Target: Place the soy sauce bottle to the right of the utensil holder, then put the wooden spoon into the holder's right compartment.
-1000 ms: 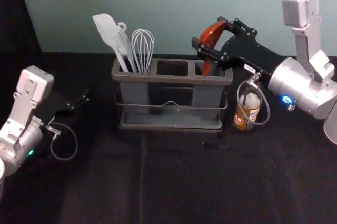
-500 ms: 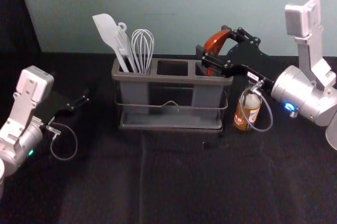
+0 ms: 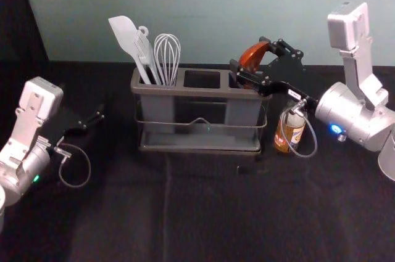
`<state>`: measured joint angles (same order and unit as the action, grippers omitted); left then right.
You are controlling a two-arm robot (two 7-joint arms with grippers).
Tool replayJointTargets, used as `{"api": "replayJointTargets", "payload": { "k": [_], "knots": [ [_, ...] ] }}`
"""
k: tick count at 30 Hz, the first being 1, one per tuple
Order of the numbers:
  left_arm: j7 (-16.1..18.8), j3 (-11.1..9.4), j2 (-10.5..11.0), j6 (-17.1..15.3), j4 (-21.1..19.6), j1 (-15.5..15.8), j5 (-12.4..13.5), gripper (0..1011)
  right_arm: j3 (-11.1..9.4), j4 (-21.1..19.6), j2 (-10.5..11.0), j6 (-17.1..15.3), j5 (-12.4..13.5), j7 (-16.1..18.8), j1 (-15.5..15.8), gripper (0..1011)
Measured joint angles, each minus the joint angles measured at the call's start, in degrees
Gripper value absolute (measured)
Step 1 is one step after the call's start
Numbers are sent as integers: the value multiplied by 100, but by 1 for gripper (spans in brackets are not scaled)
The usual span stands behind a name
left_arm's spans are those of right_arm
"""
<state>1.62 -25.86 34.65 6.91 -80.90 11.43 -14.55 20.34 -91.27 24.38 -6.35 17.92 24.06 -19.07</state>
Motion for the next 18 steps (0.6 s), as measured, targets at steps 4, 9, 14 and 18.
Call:
{"api": "replayJointTargets", "payload": {
  "k": [4, 9, 14, 18],
  "knots": [
    [0, 0, 0, 0, 0, 0, 0, 1005, 46, 28, 7, -15, -14, -4, -33, 841],
    [0, 0, 0, 0, 0, 0, 0, 1005, 64, 43, 4, -25, -28, -7, -47, 841],
    [0, 0, 0, 0, 0, 0, 0, 1005, 59, 41, 2, -25, -29, -7, -44, 841],
    [0, 0, 0, 0, 0, 0, 0, 1005, 54, 38, 1, -26, -29, -7, -42, 844]
  ]
}}
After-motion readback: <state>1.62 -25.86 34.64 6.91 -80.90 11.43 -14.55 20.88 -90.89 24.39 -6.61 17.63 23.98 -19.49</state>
